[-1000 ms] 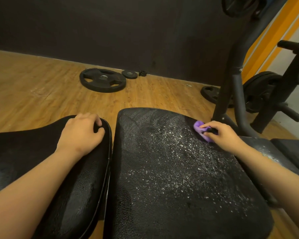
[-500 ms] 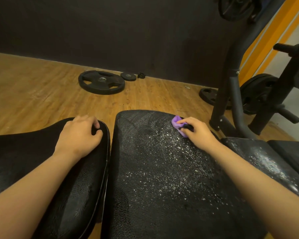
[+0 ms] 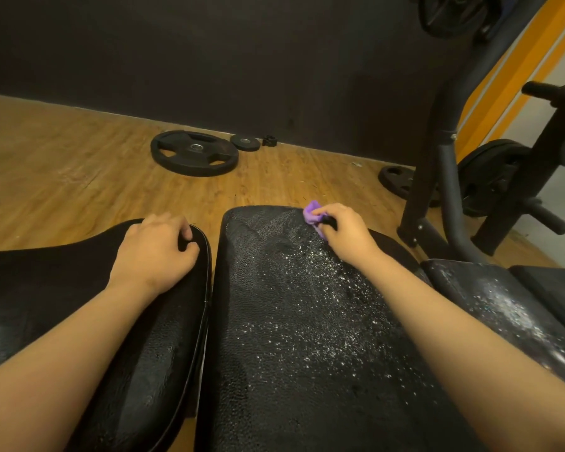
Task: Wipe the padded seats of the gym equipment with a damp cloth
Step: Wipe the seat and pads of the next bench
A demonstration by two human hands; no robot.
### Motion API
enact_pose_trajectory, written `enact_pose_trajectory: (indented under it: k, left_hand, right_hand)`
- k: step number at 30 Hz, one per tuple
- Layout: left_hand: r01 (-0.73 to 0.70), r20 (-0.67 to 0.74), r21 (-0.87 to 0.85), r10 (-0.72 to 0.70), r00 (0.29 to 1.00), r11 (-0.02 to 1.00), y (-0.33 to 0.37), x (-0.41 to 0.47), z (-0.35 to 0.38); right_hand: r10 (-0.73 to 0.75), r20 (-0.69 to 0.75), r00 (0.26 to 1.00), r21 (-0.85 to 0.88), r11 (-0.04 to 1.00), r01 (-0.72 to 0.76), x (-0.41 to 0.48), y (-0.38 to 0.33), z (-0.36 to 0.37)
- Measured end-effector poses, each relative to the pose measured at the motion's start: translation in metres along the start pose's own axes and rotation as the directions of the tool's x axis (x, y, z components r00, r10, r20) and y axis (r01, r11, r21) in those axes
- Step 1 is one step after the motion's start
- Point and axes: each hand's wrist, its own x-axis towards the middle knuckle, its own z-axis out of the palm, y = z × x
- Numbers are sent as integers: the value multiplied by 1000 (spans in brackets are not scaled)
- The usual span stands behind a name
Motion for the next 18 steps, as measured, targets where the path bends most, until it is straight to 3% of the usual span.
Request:
enact_pose_trajectory:
  k: [3, 5, 9, 12, 18]
  left_hand:
    - [-3, 8, -21, 4, 1000, 1000, 0, -1, -1]
    - [-8, 6, -24, 8, 1000, 1000, 0, -2, -1]
    - [-4, -16, -14, 4, 1000, 1000, 1, -1, 0]
    - [-2, -13, 10, 2, 1000, 1000, 0, 1, 2]
    - [-1, -11, 19, 1, 1000, 1000, -1, 2, 2]
  right_hand:
    - [-96, 56, 994, 29, 995, 95, -19, 9, -6]
    - [-86, 100, 991, -2, 996, 86, -23, 21, -17]
    - [76, 1, 997, -127, 989, -75, -8, 42, -30]
    - [139, -43, 989, -76, 987, -142, 6, 22, -18]
    - [-97, 56, 994, 41, 995, 94, 11, -36, 20]
